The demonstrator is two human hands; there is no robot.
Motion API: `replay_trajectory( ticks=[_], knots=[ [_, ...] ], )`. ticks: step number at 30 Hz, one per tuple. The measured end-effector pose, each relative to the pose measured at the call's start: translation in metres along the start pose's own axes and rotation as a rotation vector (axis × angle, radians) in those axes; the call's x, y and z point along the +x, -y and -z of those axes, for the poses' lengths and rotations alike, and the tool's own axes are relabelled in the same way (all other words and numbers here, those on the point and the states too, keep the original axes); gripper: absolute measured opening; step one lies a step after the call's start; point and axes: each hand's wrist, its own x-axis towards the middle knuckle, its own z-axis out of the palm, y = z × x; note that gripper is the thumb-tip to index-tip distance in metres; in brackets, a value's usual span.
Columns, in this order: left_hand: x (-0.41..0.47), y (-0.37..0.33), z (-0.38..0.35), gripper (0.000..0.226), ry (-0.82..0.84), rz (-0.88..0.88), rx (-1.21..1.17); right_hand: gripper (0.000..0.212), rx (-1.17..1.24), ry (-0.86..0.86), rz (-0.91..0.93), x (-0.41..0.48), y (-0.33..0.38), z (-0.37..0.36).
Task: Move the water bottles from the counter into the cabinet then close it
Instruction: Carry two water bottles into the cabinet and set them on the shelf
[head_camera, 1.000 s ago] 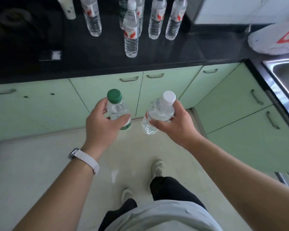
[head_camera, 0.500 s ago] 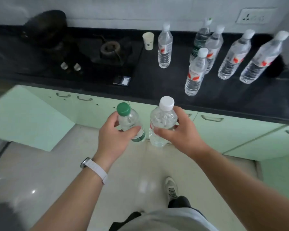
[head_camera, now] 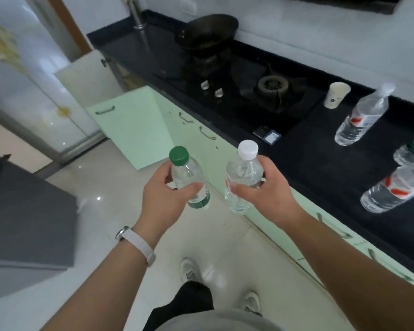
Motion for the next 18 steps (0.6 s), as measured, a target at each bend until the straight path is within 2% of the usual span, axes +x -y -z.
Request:
replay_trajectory(
  ticks=[9,18],
  knots=[
    [0.067,0.046,0.066,0.051,-0.116,0.099,-0.041,0.049,-0.088,0.099,0.013,0.069,0.032,-0.085],
    [0.177,0.078,0.174,0.042,-0.14,0.093,-0.113,0.055,-0.139,0.071,0.072,0.151,0.096,-0.206]
  ],
)
